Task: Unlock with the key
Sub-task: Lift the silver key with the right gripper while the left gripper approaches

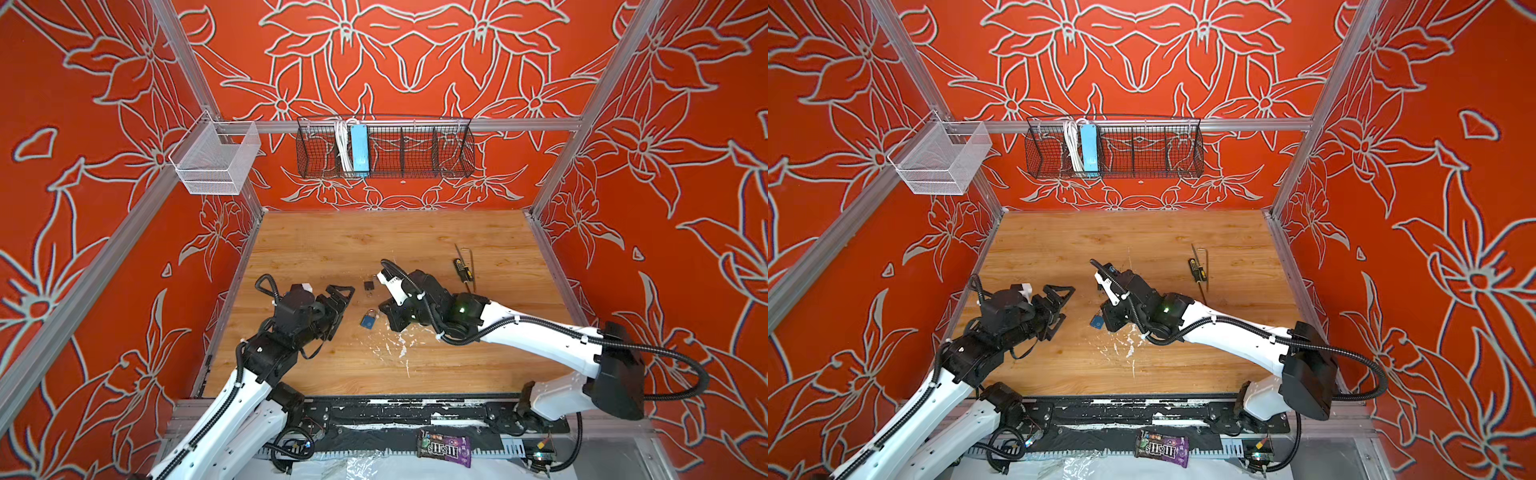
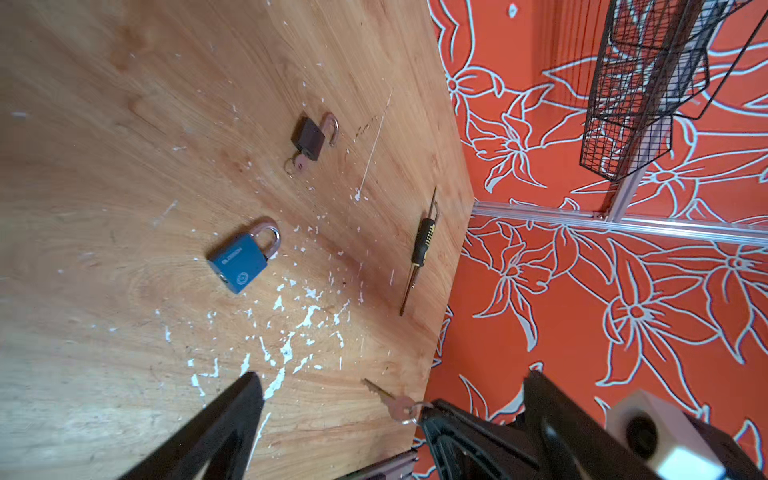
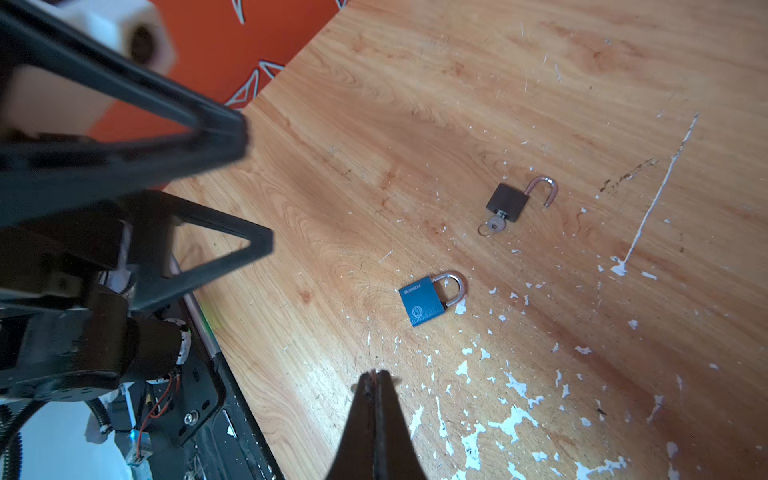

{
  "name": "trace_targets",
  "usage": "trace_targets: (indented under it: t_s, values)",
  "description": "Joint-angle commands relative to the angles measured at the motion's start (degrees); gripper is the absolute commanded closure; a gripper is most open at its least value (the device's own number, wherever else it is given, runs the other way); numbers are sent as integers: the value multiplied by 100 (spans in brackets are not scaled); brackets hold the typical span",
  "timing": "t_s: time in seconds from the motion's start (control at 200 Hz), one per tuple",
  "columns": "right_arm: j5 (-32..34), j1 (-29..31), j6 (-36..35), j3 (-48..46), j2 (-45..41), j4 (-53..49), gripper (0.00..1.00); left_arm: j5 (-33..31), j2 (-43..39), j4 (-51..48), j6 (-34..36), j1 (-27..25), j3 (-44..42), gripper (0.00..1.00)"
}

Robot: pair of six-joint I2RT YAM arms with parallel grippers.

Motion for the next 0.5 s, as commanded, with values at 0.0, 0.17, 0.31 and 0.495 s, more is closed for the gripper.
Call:
trace_targets:
  t_s: [0.0, 0.17, 0.31, 0.495]
  values:
    - [79, -33, 111, -51, -183, 261, 100, 393, 245, 761, -295, -6, 162, 3]
    - [-9, -37, 191, 67, -193, 459, 100, 209, 606, 1348, -732, -377, 194, 3]
    - [-88, -38, 221, 46, -193, 681, 100, 66, 759, 1793, -1125, -588, 155, 2]
    - [-152, -36, 245, -54, -323, 1047, 100, 107, 1002, 2203, -1579, -810, 88, 2]
